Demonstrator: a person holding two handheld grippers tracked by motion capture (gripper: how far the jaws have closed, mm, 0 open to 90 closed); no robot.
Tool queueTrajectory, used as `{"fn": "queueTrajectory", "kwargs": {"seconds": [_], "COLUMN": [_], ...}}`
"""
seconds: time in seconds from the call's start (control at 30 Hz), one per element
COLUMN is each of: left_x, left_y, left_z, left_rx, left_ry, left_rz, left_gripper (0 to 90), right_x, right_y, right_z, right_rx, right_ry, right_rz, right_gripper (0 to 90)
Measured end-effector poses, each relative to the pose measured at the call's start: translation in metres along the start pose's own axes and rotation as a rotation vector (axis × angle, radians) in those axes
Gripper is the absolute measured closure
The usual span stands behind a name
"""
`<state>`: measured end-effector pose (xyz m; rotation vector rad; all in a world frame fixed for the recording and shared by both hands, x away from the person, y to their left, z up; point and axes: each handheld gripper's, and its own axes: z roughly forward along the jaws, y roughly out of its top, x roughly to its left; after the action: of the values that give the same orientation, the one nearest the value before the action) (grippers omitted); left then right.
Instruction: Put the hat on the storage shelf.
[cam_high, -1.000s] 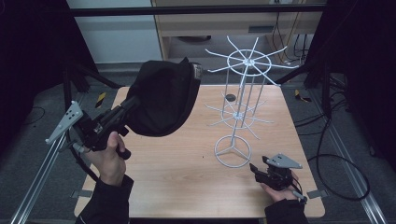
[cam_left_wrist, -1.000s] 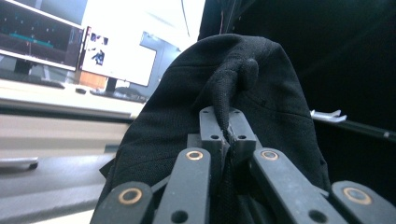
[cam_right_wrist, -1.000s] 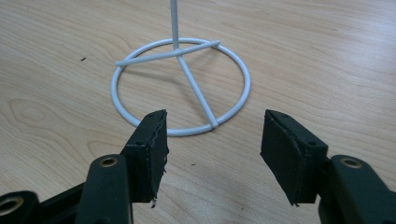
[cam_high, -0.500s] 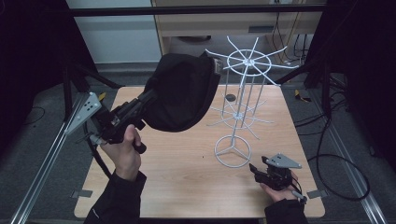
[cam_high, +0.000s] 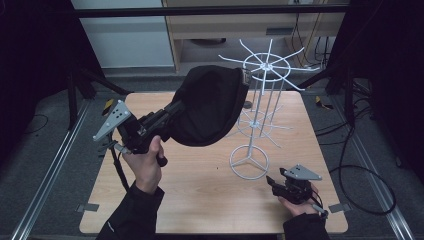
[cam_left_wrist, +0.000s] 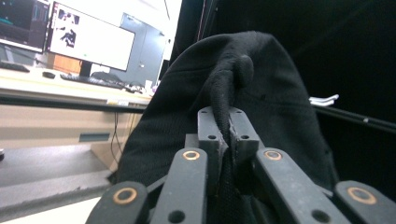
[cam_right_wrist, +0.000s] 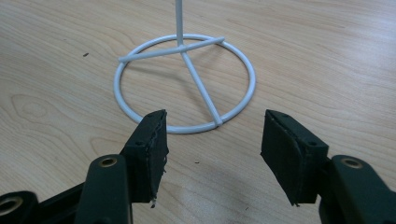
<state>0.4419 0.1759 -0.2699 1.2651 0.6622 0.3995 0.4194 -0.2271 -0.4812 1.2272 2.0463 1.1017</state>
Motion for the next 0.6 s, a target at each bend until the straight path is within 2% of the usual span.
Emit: {"fn": "queueTrajectory", "kwargs": {"seconds": [0.27, 0.6], "left_x": [0.002, -0.005], "left_y": [-0.021, -0.037], "left_z": [0.005, 0.017], "left_rx": [0.095, 0.162], "left_ry": [0.002, -0.007], "left_rz": [0.015, 0.042], "left_gripper": [82.3, 82.4], "right_x": [0.001, 0.001], "right_y": [0.0, 0.0], "right_z": [0.001, 0.001], "right_rx": [0.006, 0.006], "right_ry": [-0.002, -0.001], "right_rz": [0.001, -0.001], "right_gripper": [40.7, 40.2]}}
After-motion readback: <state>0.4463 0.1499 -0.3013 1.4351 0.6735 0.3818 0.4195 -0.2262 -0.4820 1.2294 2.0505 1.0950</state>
